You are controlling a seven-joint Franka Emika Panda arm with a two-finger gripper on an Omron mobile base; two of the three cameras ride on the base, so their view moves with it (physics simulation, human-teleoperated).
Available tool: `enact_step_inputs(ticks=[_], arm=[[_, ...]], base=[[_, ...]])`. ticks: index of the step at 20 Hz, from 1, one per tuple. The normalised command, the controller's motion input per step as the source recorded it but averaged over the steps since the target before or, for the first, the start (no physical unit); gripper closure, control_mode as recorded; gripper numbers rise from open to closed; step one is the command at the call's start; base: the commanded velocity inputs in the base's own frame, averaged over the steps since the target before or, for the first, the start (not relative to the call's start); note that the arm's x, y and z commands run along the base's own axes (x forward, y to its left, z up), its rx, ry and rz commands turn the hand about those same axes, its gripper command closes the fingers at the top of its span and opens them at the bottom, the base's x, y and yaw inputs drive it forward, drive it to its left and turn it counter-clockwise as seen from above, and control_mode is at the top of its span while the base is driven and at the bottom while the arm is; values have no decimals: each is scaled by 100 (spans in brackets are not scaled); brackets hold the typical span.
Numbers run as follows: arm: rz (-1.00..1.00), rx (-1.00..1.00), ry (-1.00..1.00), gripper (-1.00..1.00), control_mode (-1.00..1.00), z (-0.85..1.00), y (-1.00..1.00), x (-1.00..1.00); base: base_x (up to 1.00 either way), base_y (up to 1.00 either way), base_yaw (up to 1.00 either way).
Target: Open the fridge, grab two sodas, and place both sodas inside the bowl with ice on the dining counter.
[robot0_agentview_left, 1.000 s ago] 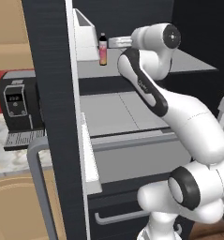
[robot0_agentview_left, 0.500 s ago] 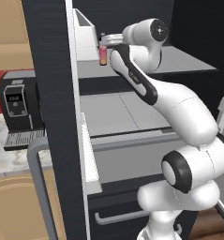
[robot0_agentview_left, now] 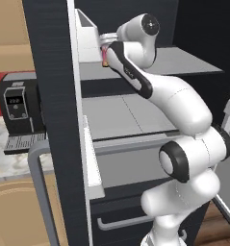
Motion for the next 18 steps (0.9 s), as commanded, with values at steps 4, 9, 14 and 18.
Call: enact_step_inputs(ticks=[4, 9, 14, 18], arm=[[0, -3, 7, -100, -100, -2, 11, 34], [0, -3, 4, -100, -100, -3, 4, 31], [0, -3, 3, -100, -100, -5, 0, 24], [0, -4, 3, -100, -100, -6, 1, 11]], base=[[0, 0, 0], [0, 0, 0], [0, 0, 0], [0, 0, 0]])
